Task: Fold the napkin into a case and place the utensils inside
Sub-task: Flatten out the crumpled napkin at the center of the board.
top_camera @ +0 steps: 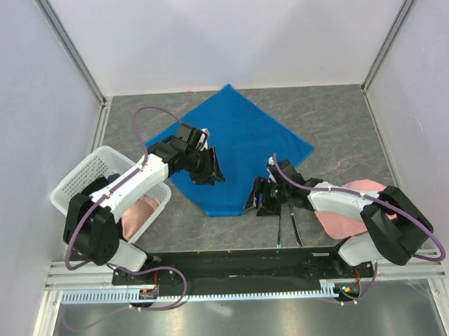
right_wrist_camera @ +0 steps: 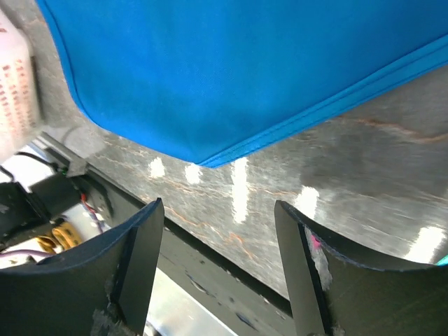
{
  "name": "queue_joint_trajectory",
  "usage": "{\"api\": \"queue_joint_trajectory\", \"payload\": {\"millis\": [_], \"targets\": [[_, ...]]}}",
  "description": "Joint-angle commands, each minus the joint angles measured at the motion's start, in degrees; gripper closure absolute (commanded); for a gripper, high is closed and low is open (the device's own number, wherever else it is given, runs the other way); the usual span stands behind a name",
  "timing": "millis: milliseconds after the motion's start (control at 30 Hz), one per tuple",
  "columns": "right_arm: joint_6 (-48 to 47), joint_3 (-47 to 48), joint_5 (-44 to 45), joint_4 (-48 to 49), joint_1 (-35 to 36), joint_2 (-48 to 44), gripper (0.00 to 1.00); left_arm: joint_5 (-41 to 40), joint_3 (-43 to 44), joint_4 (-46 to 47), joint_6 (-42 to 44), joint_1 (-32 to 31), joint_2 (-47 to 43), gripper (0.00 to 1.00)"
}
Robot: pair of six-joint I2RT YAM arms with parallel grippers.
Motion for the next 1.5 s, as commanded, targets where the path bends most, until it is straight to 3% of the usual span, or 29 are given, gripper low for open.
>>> {"api": "queue_joint_trajectory", "payload": {"millis": [0, 233, 467, 667, 800, 933, 1033, 1167, 1300, 1467], "targets": [[13.14, -5.50, 2.48, 17.71, 4.41, -1.26, 0.27, -0.06, -4.00, -1.47, -3.10, 0.06, -4.62, 0.50], [19.32, -6.73, 8.19, 27.74, 9.60, 6.21, 0.29, -0.94, -6.46, -1.55, -3.46, 0.06, -11.13, 0.49], [17.48, -1.31, 10.05, 28.72, 10.22, 11.05, 0.31, -1.20, -8.31, -1.99, -3.20, 0.06, -14.12, 0.49], [15.20, 8.80, 6.80, 22.84, 8.12, 9.47, 0.33, -4.45, -6.39, -4.71, 0.23, 0.15, -15.09, 0.48], [14.24, 13.99, 1.28, 18.80, 0.49, 10.08, 0.32, -5.15, -5.24, -5.68, 2.52, 0.15, -13.68, 0.48], [9.40, 18.13, -6.64, 6.53, -0.77, 10.01, 0.30, -2.00, -5.76, -5.95, 3.13, 0.15, -11.84, 0.45], [5.28, 16.12, -4.30, 0.98, -1.55, 3.27, 0.27, -0.23, -6.64, -5.16, 4.01, -0.55, -11.05, 0.43], [-2.72, 17.51, 1.51, -7.03, -7.78, -0.64, 0.24, -2.78, -6.99, -4.45, 5.33, -7.12, -8.42, 0.43], [-11.25, 24.01, 6.42, -19.31, -18.22, 4.53, 0.27, -7.43, -6.12, -4.45, 5.77, -16.18, -3.33, 0.49], [-18.37, 33.42, 14.43, -27.17, -25.63, 11.48, 0.34, -15.95, -5.68, -5.33, 4.89, -25.41, 1.95, 0.51]]}}
